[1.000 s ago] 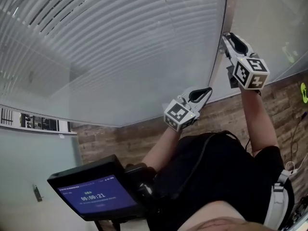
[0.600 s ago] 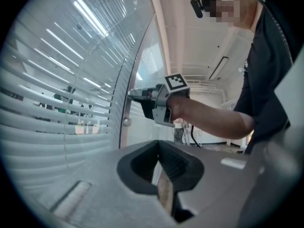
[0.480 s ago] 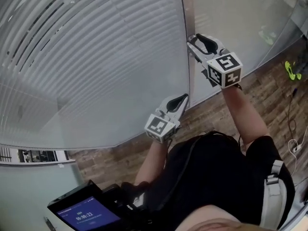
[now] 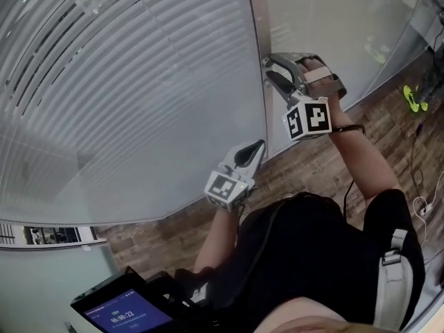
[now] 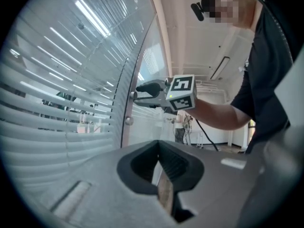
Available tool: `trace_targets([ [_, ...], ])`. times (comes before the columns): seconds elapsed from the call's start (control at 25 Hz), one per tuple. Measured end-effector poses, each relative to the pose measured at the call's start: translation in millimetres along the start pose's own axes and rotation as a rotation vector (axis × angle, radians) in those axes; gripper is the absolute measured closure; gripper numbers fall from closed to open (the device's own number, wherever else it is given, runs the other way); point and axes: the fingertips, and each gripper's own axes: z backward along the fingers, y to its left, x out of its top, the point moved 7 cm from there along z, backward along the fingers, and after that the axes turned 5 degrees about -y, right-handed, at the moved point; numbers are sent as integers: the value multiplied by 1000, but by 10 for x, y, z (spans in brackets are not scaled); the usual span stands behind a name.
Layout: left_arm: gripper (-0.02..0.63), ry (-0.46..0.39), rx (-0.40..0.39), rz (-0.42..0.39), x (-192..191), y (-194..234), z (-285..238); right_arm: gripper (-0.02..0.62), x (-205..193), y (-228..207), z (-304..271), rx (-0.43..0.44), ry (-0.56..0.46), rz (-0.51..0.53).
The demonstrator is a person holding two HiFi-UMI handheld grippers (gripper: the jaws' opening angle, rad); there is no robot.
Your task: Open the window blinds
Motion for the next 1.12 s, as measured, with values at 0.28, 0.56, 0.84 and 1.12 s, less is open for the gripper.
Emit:
trace_targets([
  [0.28, 603, -2, -10, 2, 14, -28, -26, 388, 55, 30, -5, 25, 20, 142],
  [0.56, 603, -16, -11, -8, 13, -4, -43, 462, 62, 32, -44, -3, 41, 161],
  [0.84, 603, -3, -11, -8, 28, 0, -34, 462, 46, -52, -35, -30, -10, -113],
  [1.12, 603, -4, -26, -5, 49, -37, -81, 462, 2, -100, -16, -57, -60, -451],
])
